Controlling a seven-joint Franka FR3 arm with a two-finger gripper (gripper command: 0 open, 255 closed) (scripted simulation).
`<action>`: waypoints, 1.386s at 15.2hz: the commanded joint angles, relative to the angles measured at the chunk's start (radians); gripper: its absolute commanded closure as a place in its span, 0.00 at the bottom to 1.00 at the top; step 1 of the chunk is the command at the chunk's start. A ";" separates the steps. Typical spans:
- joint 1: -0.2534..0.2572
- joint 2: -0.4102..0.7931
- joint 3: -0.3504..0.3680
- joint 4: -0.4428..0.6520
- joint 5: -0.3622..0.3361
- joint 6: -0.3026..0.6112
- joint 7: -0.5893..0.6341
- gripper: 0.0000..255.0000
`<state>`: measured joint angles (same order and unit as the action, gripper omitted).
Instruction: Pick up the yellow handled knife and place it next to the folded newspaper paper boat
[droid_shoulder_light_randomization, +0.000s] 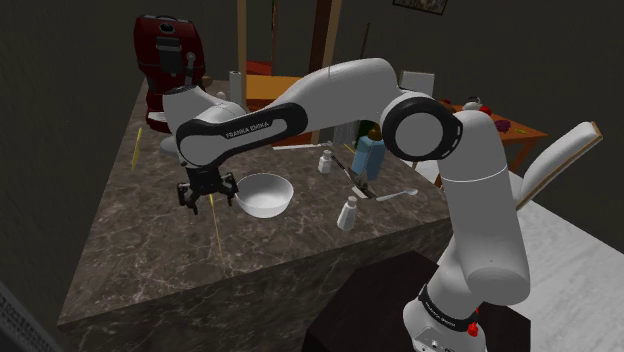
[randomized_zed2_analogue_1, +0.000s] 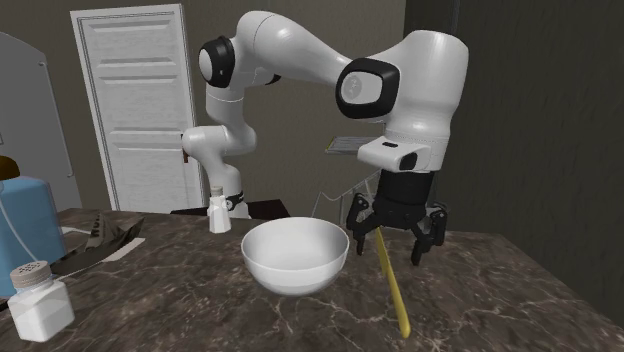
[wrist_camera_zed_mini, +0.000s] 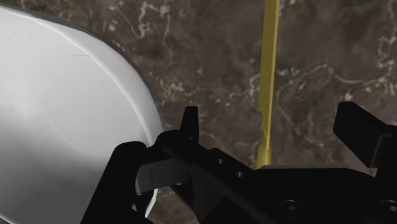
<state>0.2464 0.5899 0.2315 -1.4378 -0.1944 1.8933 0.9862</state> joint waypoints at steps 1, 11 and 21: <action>0.000 0.000 0.000 0.000 0.000 0.000 0.000 1.00; 0.000 0.000 0.000 0.000 0.000 0.000 0.000 0.00; 0.012 -0.038 0.015 -0.058 0.015 -0.006 0.021 0.00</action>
<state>0.2574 0.5464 0.2474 -1.4898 -0.1780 1.8760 1.0039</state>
